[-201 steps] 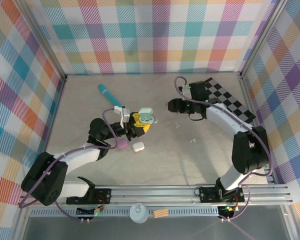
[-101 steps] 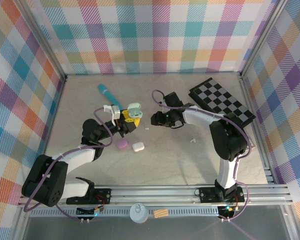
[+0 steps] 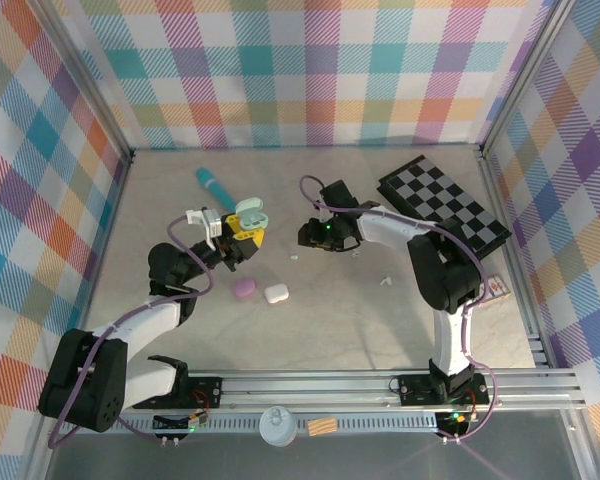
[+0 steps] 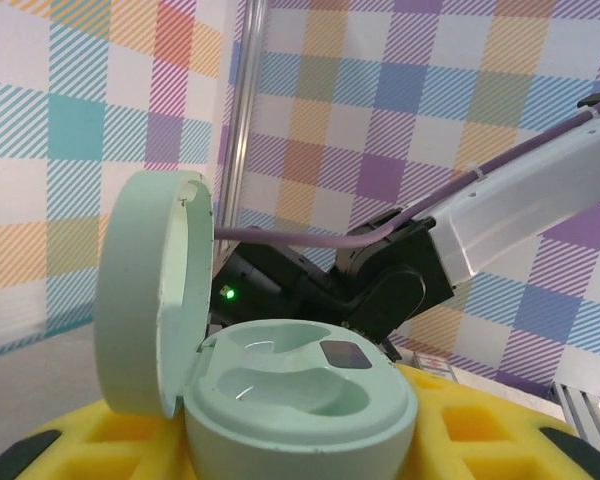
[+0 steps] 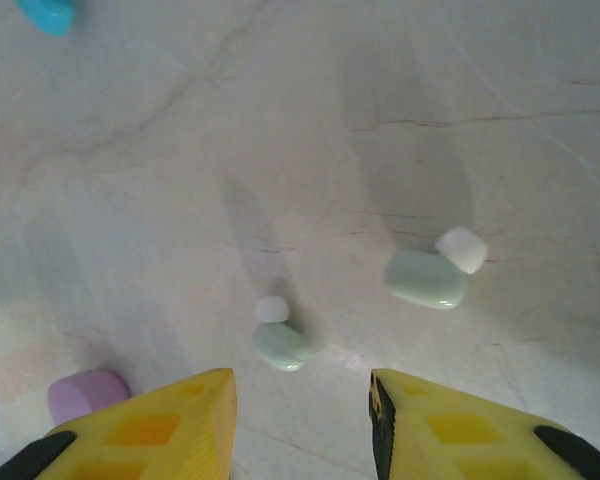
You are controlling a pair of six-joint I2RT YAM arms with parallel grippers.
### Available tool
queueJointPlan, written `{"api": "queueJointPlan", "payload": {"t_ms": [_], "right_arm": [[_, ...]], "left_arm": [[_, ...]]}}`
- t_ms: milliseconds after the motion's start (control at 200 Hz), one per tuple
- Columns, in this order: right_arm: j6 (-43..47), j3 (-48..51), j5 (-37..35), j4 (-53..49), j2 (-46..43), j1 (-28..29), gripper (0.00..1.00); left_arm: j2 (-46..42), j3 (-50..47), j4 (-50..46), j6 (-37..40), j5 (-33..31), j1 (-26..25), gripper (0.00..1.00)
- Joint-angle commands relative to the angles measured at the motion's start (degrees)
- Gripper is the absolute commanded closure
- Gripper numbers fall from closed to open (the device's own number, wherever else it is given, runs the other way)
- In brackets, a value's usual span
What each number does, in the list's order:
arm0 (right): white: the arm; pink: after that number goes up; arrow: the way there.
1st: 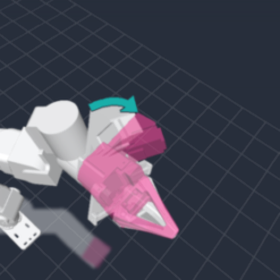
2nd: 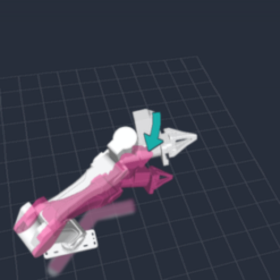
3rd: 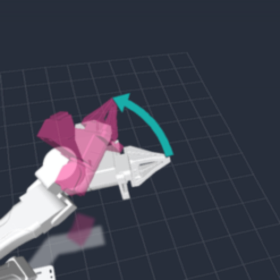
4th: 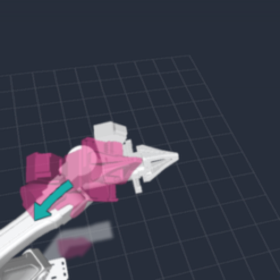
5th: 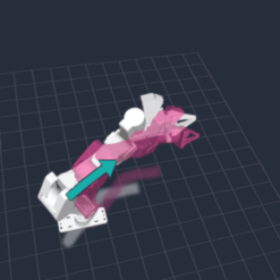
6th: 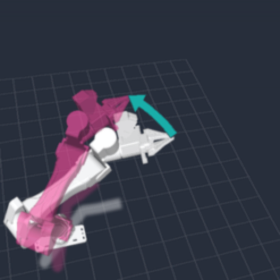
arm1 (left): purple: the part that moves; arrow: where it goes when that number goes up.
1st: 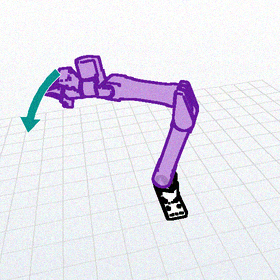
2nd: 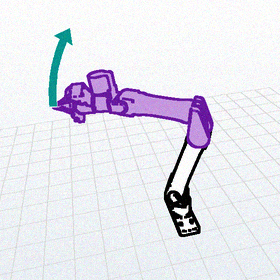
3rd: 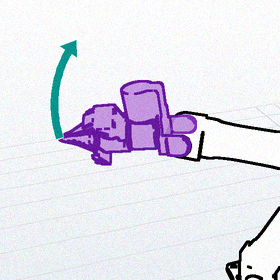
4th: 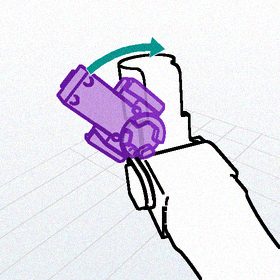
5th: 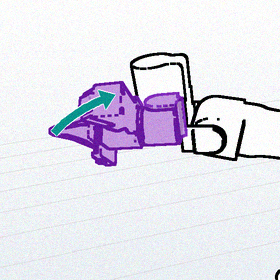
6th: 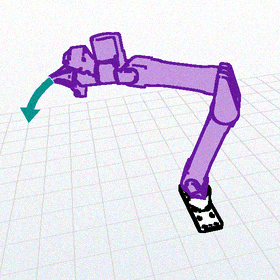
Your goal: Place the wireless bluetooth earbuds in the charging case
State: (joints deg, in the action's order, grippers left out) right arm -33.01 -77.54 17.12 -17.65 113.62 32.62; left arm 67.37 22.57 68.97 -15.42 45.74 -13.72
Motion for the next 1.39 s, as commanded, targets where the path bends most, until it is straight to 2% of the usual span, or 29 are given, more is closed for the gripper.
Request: {"api": "queueJointPlan", "payload": {"t_ms": [0, 220, 400, 845, 995, 1155, 1390], "right_arm": [[-5.23, -0.30, 0.78, 1.68, 0.84, -0.35, 0.59], [-12.03, 0.81, 0.69, 4.96, 2.41, -1.22, 0.59], [-12.80, -0.46, -0.06, 4.82, 3.76, -1.51, 0.59], [3.17, -10.19, -4.12, -5.97, 5.66, -1.75, 0.58], [9.89, -17.58, 0.26, -12.00, 10.63, -1.95, 0.57], [13.10, -23.56, 4.08, -16.03, 15.51, -2.17, 0.55], [14.46, -24.06, 5.05, -17.42, 16.95, -2.66, 0.55]], "left_arm": [[-0.62, -0.23, 1.17, 0.31, 0.23, 0.53, 0.60], [0.99, -0.37, 4.62, -1.58, 0.87, 0.53, 0.60], [1.69, -0.42, 5.93, -2.51, 1.11, 0.51, 0.60], [1.42, -0.38, 5.94, -2.47, 1.40, 0.52, 0.60], [1.44, -0.32, 5.94, -2.34, 1.43, 0.53, 0.60], [1.46, -0.20, 5.94, -2.23, 1.46, 0.48, 0.59], [1.26, -0.31, 6.09, -2.22, 1.39, 0.52, 0.60]]}}
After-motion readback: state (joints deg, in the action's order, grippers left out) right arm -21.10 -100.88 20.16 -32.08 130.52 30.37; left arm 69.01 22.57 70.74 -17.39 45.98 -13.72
